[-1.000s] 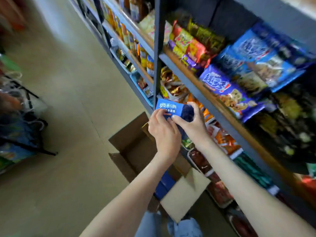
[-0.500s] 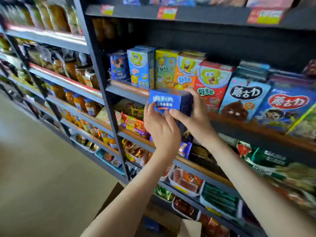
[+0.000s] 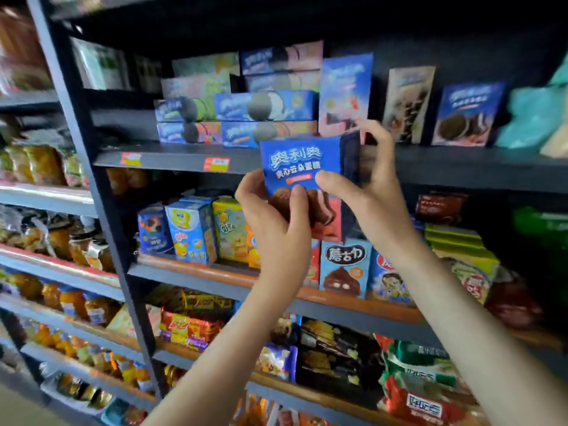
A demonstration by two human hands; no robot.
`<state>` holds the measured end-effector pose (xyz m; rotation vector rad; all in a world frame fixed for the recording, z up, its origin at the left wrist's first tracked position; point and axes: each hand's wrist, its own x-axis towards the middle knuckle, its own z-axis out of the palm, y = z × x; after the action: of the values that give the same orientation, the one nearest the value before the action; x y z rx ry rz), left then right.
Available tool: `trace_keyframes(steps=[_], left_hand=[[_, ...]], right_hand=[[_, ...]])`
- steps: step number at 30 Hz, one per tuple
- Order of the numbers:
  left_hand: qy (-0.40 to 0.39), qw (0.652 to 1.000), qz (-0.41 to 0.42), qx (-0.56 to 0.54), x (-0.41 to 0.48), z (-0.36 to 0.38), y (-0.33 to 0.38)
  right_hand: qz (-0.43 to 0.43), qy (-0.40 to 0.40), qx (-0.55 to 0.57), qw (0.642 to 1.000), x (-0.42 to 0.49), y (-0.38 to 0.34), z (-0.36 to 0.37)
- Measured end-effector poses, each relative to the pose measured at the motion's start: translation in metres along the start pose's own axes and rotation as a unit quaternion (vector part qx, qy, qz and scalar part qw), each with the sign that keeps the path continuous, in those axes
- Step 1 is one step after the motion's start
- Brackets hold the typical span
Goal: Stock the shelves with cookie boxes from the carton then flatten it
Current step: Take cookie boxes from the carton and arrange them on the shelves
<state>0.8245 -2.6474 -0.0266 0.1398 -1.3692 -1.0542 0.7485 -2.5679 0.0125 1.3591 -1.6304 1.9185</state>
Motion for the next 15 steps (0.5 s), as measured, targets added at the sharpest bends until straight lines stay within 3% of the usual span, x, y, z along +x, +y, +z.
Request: trace_keyframes(steps=[10, 13, 15], left_hand=[[-0.133, 0.99, 0.031, -0.017, 0.04, 0.075, 0.056], [-0.179, 0.983, 0.038, 0.01, 0.051, 0.108, 0.073], [-0.23, 0.972, -0.001, 0.048, 0.064, 0.136, 0.071]], right_hand=[[-0.014, 0.012, 0.037, 0.999, 0.055, -0.043, -0.113], [0.017, 0.01, 0.052, 0.998, 0.078, -0.038, -0.146], [0.053, 0.007, 0.032, 0.998, 0.092, -0.025, -0.164]])
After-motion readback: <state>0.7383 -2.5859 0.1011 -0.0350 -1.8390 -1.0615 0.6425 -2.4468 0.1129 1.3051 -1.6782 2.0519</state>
